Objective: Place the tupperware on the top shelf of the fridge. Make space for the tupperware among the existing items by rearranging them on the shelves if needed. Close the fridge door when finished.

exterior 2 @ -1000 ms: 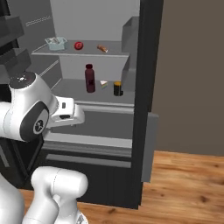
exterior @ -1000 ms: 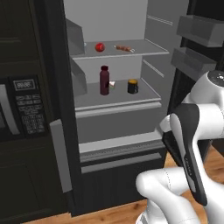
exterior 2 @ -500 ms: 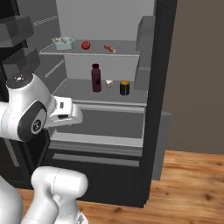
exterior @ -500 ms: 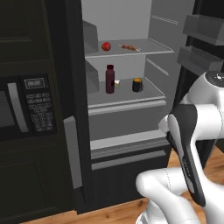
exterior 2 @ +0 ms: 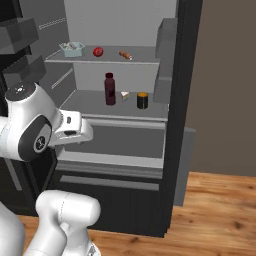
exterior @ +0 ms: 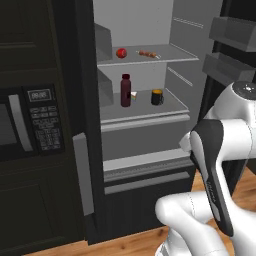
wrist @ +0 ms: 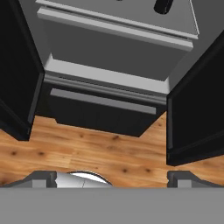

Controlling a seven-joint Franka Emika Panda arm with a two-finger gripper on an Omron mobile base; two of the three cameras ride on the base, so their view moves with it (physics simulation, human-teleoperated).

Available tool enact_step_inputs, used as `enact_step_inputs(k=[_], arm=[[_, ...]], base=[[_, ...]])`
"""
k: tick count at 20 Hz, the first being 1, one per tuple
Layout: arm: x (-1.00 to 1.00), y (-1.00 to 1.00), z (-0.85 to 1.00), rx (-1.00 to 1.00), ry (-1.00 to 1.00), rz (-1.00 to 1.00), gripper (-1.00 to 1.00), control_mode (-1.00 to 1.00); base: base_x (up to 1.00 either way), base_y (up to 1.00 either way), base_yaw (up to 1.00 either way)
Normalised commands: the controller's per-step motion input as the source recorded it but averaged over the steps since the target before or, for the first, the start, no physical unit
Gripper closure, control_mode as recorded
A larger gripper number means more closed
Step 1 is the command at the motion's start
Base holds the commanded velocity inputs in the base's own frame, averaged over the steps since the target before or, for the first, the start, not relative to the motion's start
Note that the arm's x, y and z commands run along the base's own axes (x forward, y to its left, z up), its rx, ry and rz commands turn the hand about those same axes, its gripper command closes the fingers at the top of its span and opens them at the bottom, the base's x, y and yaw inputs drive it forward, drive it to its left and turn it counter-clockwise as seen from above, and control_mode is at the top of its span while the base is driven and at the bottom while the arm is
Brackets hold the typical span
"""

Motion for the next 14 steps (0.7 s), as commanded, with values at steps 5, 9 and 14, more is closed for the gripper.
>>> enact_step_inputs(k=[5,9,14], arm=[[-0.15,0.04,0.00,-0.01,0.00,0.04,-1.00,-1.00],[-0.66,0.37,0.00,-0.10,-0.03,0.21,-1.00,-1.00],[-0.65,0.52,0.00,-0.15,-0.11,0.23,-1.00,-1.00]], base=[[0.00,0.00,0.00],[0.00,0.00,0.00],[0.00,0.00,0.00]])
